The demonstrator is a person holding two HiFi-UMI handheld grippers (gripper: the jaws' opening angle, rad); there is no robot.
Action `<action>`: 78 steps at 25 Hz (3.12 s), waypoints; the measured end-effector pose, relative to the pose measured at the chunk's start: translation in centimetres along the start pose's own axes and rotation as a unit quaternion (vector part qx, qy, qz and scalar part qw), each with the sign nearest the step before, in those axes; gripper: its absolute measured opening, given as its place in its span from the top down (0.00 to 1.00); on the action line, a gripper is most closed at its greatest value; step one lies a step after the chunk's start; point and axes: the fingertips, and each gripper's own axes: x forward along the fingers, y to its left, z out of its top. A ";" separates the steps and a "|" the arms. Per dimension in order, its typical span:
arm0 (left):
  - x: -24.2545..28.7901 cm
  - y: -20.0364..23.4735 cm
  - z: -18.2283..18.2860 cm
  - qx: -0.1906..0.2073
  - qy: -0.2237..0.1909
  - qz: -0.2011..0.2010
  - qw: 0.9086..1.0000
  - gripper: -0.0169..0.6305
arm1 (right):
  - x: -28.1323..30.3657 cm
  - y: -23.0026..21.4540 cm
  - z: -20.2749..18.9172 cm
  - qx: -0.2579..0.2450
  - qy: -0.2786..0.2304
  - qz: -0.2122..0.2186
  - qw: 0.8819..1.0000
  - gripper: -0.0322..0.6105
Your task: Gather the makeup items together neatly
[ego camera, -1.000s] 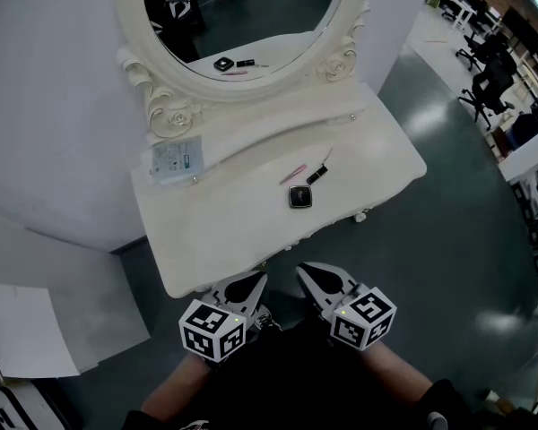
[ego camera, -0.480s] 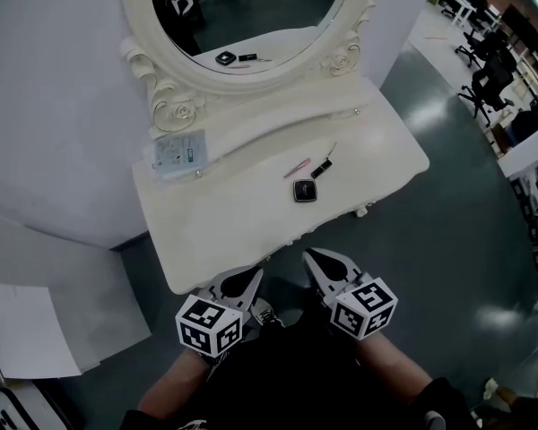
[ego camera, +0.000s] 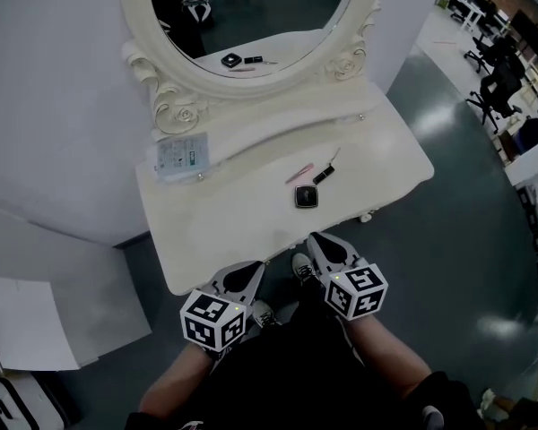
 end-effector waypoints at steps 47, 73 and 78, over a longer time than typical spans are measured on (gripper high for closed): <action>6.1 1.7 -1.5 -0.064 0.054 0.025 0.996 0.96 | 11.1 -13.8 -2.5 -0.127 0.098 -0.117 0.980 0.45; 20.3 0.5 6.0 -0.082 0.037 0.050 0.995 0.96 | 10.6 -38.4 2.2 -0.133 0.172 -0.099 0.971 0.45; 20.7 1.1 6.1 -0.092 0.040 0.063 0.993 0.96 | 11.3 -38.6 1.6 -0.132 0.183 -0.088 0.970 0.45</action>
